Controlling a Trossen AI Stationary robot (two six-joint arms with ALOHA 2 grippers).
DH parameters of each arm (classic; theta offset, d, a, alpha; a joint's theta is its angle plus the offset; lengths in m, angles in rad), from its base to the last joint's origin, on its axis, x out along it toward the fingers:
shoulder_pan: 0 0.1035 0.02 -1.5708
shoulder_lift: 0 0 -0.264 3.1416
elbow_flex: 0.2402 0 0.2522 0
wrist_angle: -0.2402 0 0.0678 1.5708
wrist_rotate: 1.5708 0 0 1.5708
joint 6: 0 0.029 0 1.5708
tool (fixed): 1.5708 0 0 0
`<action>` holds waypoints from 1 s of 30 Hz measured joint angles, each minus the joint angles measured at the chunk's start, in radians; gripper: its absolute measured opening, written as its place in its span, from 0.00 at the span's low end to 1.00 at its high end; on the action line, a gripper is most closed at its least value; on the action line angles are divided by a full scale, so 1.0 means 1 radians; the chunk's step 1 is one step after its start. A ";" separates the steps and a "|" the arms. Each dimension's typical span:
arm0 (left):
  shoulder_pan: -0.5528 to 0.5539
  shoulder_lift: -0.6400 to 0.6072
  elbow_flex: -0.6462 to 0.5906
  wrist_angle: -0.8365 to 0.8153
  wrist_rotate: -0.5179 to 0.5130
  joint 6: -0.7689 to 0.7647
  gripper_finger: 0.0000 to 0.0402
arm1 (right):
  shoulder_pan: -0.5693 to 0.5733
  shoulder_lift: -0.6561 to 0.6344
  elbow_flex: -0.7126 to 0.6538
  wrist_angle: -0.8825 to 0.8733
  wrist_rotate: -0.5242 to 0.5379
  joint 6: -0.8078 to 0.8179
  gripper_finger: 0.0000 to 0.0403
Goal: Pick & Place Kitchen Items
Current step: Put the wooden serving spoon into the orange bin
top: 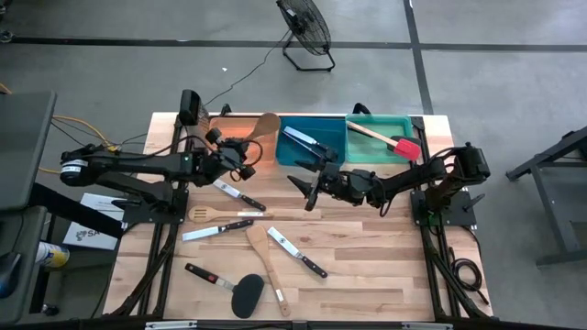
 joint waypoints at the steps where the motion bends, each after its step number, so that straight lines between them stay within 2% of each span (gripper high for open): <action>1: 0.014 0.004 0.000 -0.018 0.000 -0.006 0.20 | 0.000 0.000 0.000 -0.002 0.000 0.006 0.60; 6: 0.127 0.025 -0.001 -0.068 0.064 -0.048 0.20 | -0.001 0.000 0.000 -0.009 0.000 0.007 0.60; 17: 0.440 0.040 -0.001 -0.096 0.483 -0.023 0.20 | -0.001 0.000 0.000 -0.017 0.000 0.007 0.60; 23: 0.531 0.080 -0.001 -0.114 0.563 0.050 0.20 | -0.001 0.000 0.000 -0.017 0.000 0.007 0.60; 30: 0.568 0.133 -0.001 -0.129 0.608 0.057 0.20 | -0.001 0.000 0.000 -0.017 0.000 0.007 0.60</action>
